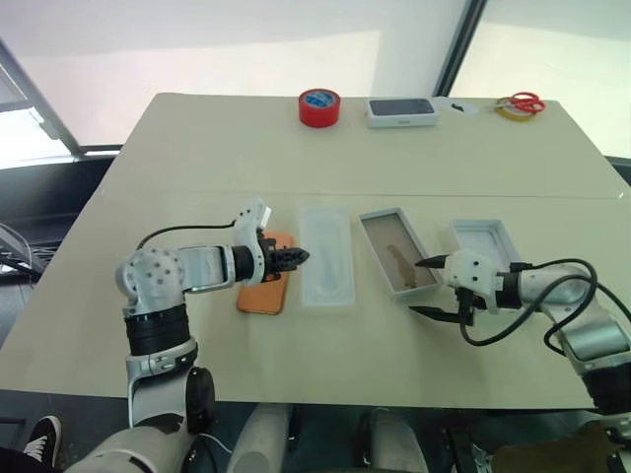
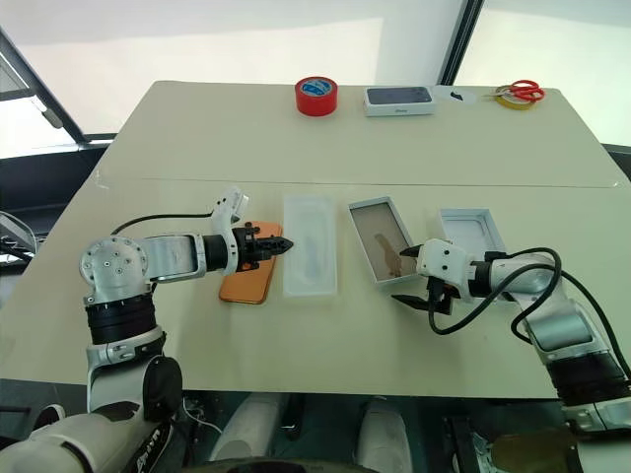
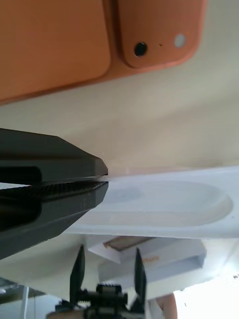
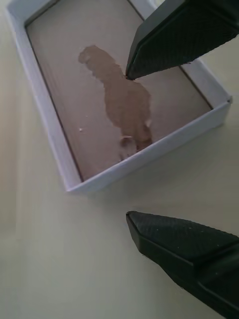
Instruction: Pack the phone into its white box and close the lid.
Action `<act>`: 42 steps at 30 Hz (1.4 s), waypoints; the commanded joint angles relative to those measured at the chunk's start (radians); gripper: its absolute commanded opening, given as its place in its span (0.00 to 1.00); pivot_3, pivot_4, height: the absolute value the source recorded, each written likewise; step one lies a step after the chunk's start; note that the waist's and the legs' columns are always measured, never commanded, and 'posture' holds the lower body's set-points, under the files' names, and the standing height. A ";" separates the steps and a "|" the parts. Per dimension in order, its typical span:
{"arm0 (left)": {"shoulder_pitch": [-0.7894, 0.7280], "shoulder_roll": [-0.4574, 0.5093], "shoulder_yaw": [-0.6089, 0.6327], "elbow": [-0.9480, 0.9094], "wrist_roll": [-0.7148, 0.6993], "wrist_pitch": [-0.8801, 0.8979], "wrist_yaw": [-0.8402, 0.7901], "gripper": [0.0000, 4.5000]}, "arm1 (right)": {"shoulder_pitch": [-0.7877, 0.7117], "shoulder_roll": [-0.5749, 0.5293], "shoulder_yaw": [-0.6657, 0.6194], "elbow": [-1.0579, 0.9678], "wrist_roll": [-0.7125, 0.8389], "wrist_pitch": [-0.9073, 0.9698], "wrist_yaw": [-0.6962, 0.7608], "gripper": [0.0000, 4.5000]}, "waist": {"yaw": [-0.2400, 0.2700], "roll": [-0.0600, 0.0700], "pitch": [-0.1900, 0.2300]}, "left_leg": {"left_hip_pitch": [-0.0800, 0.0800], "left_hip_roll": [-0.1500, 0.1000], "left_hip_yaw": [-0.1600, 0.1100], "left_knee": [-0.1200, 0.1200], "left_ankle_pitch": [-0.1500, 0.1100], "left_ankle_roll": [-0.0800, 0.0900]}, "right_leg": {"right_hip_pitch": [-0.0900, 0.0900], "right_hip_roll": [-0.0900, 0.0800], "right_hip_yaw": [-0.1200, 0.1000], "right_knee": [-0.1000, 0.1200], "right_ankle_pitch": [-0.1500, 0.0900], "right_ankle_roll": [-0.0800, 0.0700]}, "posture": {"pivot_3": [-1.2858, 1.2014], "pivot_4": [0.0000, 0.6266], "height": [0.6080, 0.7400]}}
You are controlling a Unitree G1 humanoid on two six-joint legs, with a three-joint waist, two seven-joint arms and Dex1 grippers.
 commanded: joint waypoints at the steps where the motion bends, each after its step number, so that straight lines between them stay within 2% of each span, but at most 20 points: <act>1: -0.027 0.006 0.038 -0.009 -0.007 0.007 0.007 0.00 | -0.052 0.012 -0.004 0.042 0.029 -0.023 0.057 0.57 | -0.001 -0.001 0.000 | 0.000 0.000 0.000 0.000 0.000 0.000 | 0.001 0.000 0.000 0.000 0.000 0.000 | 0.52 0.24 1.00; 6: -0.035 -0.007 0.075 -0.003 0.027 0.001 0.031 0.00 | -0.076 0.051 -0.003 0.058 0.074 0.017 0.106 0.01 | 0.001 -0.002 0.001 | 0.000 0.000 0.000 -0.001 0.000 0.000 | 0.004 0.000 0.000 0.000 0.000 0.001 | 0.52 0.24 1.00; 10: -0.030 -0.015 0.062 -0.030 0.059 -0.040 0.029 0.00 | -0.070 0.089 0.017 0.045 0.048 0.025 0.083 0.01 | 0.001 -0.004 0.002 | 0.000 0.000 0.000 0.000 0.000 0.000 | 0.002 0.001 0.000 0.000 0.000 0.001 | 0.52 0.24 1.00; 15: -0.056 -0.069 0.121 -0.014 0.072 -0.050 0.061 0.00 | -0.051 0.147 0.037 -0.044 0.048 0.070 0.041 0.01 | -0.002 -0.005 0.002 | 0.001 0.000 0.000 0.000 0.000 -0.001 | 0.001 0.001 0.000 0.000 0.001 0.001 | 0.52 0.24 1.00; 20: -0.098 -0.087 0.142 0.008 0.068 -0.031 0.046 0.00 | -0.023 0.156 0.083 -0.141 0.017 0.093 0.027 0.01 | 0.001 -0.005 0.003 | 0.000 0.000 0.000 -0.001 0.000 -0.001 | 0.000 0.001 0.000 0.001 0.000 0.001 | 0.52 0.24 1.00; 25: -0.082 -0.075 0.108 0.028 0.078 -0.017 0.005 0.00 | 0.004 0.134 0.075 -0.215 0.086 0.230 0.057 0.01 | 0.002 -0.006 0.003 | 0.000 0.000 0.000 -0.001 0.000 -0.001 | 0.000 0.001 0.000 0.001 0.000 0.001 | 0.52 0.24 1.00; 28: -0.077 -0.062 0.064 0.046 0.096 -0.042 -0.027 0.00 | 0.005 0.127 0.036 -0.238 0.133 0.261 0.062 0.21 | 0.003 -0.007 0.004 | 0.000 0.000 -0.001 -0.001 0.000 -0.001 | 0.000 0.001 0.000 0.001 0.001 0.001 | 0.52 0.24 1.00; 33: -0.094 -0.027 -0.040 0.124 0.144 -0.115 -0.106 0.00 | 0.002 0.077 -0.060 -0.202 0.136 0.249 0.020 0.76 | 0.005 -0.007 0.004 | 0.000 0.000 0.000 0.000 0.000 -0.001 | 0.000 0.000 0.000 0.000 0.001 0.001 | 0.52 0.24 1.00; 35: -0.109 -0.024 -0.087 0.161 0.160 -0.150 -0.143 0.00 | 0.010 0.035 -0.115 -0.183 0.150 0.259 0.020 0.76 | 0.006 -0.007 0.004 | 0.000 0.000 0.000 0.000 0.000 -0.001 | 0.000 0.000 0.000 0.000 0.001 0.001 | 0.52 0.24 1.00; 38: -0.145 -0.052 -0.086 0.229 0.160 -0.165 -0.159 0.00 | 0.019 -0.015 -0.174 -0.118 0.142 0.234 0.013 0.76 | 0.007 -0.008 0.005 | -0.001 0.000 0.000 0.000 0.000 -0.001 | 0.000 0.000 0.000 0.000 0.001 0.001 | 0.52 0.24 1.00; 42: -0.166 -0.078 -0.102 0.280 0.156 -0.165 -0.186 0.00 | 0.024 -0.032 -0.225 -0.069 0.149 0.215 -0.003 0.76 | 0.002 -0.008 0.005 | -0.001 0.000 0.000 -0.001 0.000 -0.001 | 0.002 0.000 0.000 0.000 0.001 0.001 | 0.52 0.24 1.00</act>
